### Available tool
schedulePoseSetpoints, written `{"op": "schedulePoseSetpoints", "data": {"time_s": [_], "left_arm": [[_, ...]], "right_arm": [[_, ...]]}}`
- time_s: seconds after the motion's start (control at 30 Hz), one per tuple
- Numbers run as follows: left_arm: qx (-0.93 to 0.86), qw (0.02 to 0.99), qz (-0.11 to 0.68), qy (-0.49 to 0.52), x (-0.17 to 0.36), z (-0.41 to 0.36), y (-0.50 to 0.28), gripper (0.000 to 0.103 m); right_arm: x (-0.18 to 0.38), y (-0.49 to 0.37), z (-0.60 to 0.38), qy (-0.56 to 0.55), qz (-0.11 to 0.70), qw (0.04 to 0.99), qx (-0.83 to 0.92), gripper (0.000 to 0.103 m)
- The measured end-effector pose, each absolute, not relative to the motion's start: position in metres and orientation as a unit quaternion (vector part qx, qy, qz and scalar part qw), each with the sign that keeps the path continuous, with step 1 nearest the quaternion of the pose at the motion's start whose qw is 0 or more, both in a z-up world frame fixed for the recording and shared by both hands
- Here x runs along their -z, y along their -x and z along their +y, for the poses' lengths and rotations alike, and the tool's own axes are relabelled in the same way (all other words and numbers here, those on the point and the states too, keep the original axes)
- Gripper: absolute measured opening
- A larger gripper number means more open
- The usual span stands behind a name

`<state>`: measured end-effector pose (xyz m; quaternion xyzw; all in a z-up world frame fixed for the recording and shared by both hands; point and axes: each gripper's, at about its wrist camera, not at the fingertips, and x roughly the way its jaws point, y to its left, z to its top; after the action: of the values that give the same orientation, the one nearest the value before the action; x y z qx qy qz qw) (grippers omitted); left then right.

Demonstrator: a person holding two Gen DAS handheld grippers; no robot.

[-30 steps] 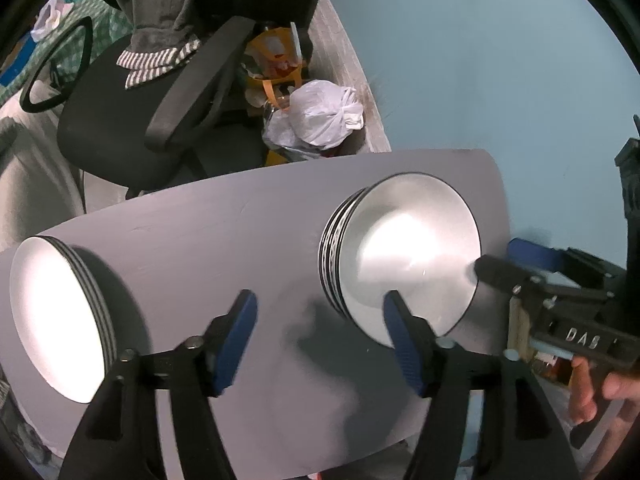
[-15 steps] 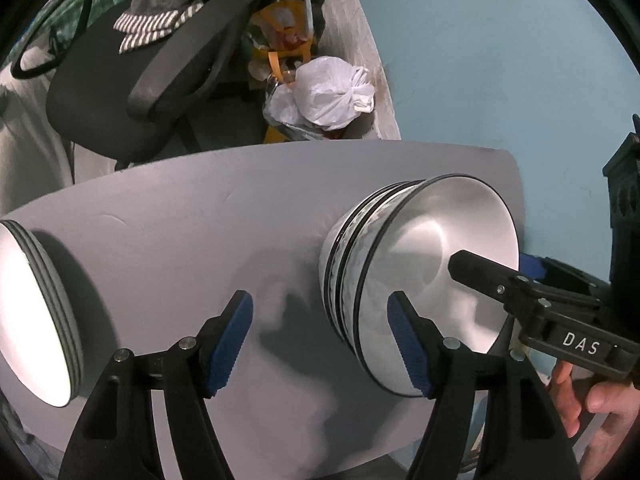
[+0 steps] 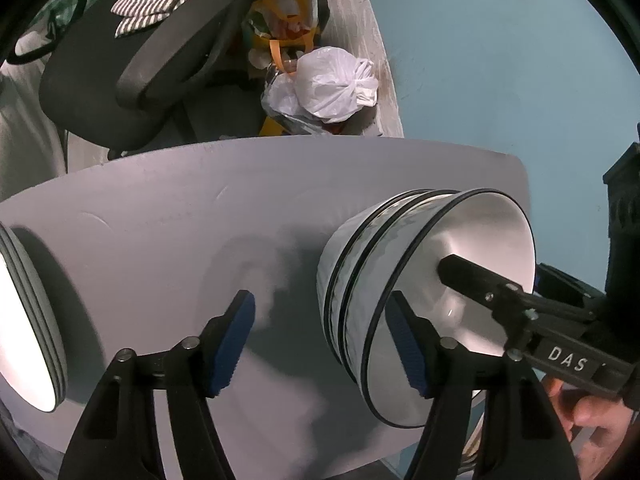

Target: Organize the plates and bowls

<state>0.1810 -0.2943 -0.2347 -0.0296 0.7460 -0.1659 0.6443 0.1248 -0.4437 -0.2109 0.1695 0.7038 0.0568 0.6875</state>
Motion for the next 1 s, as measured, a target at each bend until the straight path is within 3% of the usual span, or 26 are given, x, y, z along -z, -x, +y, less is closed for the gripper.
{"op": "schedulePoseSetpoints", "data": {"time_s": [0.17, 0.47, 0.83, 0.93, 1.0], "left_arm": [[0.171, 0.637, 0.750, 0.042, 0.2363, -0.2934, -0.1798, 0.053], [0.190, 0.631, 0.749, 0.062, 0.2345, -0.2950, -0.1787, 0.032], [0.185, 0.630, 0.751, 0.065, 0.2345, -0.2955, -0.1782, 0.029], [0.184, 0.633, 0.750, 0.061, 0.2320, -0.2949, -0.1775, 0.027], [0.184, 0.632, 0.750, 0.060, 0.2317, -0.2946, -0.1774, 0.026]], "right_arm": [[0.2124, -0.1246, -0.4433, -0.172, 0.703, 0.687, -0.063, 0.063], [0.2103, -0.1246, -0.4396, -0.177, 0.702, 0.686, -0.072, 0.047], [0.2101, -0.1254, -0.4364, -0.175, 0.712, 0.677, -0.061, 0.046], [0.2110, -0.1262, -0.4362, -0.188, 0.716, 0.669, -0.070, 0.035], [0.2113, -0.1269, -0.4362, -0.189, 0.720, 0.665, -0.069, 0.033]]}}
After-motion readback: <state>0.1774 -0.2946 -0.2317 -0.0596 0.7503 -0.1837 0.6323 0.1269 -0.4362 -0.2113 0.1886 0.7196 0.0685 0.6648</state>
